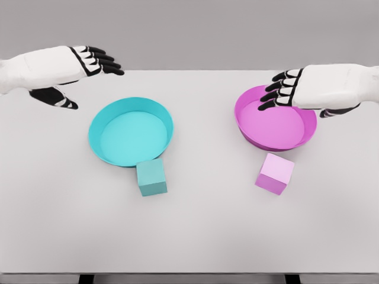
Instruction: Place the blocks in the corresponding plates according to their colors
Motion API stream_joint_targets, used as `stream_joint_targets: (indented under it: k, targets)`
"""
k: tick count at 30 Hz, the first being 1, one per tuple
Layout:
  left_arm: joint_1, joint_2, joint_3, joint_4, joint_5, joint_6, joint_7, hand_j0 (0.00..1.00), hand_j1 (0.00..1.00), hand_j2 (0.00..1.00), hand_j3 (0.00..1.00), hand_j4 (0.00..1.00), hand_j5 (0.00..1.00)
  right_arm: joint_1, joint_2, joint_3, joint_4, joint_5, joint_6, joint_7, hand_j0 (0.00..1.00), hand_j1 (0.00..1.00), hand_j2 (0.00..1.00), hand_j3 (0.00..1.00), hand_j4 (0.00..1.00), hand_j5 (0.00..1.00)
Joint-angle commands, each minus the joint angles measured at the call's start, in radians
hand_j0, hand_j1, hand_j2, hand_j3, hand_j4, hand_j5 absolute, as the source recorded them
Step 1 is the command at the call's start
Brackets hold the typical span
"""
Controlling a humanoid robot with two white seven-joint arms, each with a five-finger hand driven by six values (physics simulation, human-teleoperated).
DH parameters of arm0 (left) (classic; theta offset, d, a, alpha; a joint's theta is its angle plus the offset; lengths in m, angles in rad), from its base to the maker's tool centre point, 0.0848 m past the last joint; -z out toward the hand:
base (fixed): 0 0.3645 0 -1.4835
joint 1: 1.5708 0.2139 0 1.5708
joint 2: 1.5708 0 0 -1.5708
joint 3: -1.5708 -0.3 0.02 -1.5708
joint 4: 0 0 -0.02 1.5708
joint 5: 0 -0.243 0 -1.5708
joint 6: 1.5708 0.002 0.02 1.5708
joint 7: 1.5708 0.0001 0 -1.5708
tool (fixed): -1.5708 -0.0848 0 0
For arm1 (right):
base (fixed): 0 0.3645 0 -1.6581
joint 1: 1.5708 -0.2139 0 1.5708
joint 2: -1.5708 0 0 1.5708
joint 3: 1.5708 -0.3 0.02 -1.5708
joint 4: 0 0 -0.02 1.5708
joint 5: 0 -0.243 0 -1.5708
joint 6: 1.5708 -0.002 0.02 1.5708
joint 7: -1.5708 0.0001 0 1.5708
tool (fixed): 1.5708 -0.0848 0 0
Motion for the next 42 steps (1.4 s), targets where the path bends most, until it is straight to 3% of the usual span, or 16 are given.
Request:
stream_joint_targets:
  k: [1, 5, 8, 20, 25, 32, 42]
  targets:
    - [-0.011, 0.022, -0.231, -0.009, 0.13, 0.001, -0.096, 1.0, 1.0, 1.0, 1.0, 1.0, 1.0, 0.0, -0.001, 0.046, -0.009, -0.004, 0.002, 0.0, 1.0, 1.0, 1.0, 1.0, 1.0, 1.0]
    - [-0.189, 0.033, -0.435, -0.109, 0.281, 0.001, -0.111, 1.0, 1.0, 1.0, 1.0, 1.0, 1.0, -0.003, 0.002, 0.1, -0.009, -0.003, 0.002, 0.0, 1.0, 1.0, 1.0, 1.0, 1.0, 1.0]
    - [-0.235, 0.032, -0.483, -0.182, 0.311, 0.001, -0.111, 1.0, 1.0, 1.0, 1.0, 1.0, 1.0, -0.005, 0.013, 0.132, -0.009, -0.003, 0.002, 0.0, 1.0, 1.0, 1.0, 1.0, 1.0, 1.0]
    - [-0.22, -0.044, -0.489, -0.191, 0.296, 0.001, -0.111, 0.97, 0.97, 0.97, 0.97, 0.97, 0.97, -0.012, 0.027, 0.233, -0.009, 0.036, 0.002, 0.0, 1.0, 1.0, 1.0, 1.0, 1.0, 1.0]
    - [-0.2, -0.059, -0.486, -0.191, 0.209, 0.001, -0.111, 0.96, 0.96, 0.96, 0.96, 0.96, 0.96, -0.012, 0.061, 0.25, -0.009, 0.108, 0.002, 0.0, 1.0, 1.0, 1.0, 1.0, 1.0, 1.0]
    - [-0.19, -0.087, -0.486, -0.191, 0.143, 0.001, -0.111, 0.97, 0.97, 0.97, 0.97, 0.97, 0.97, -0.012, 0.078, 0.302, -0.009, 0.119, 0.002, 0.0, 1.0, 1.0, 1.0, 1.0, 1.0, 1.0]
    - [-0.173, -0.087, -0.48, -0.19, 0.006, 0.001, -0.111, 0.98, 0.98, 0.98, 0.98, 0.98, 0.98, -0.006, 0.085, 0.302, -0.004, 0.145, 0.002, 0.0, 1.0, 1.0, 1.0, 1.0, 1.0, 1.0]
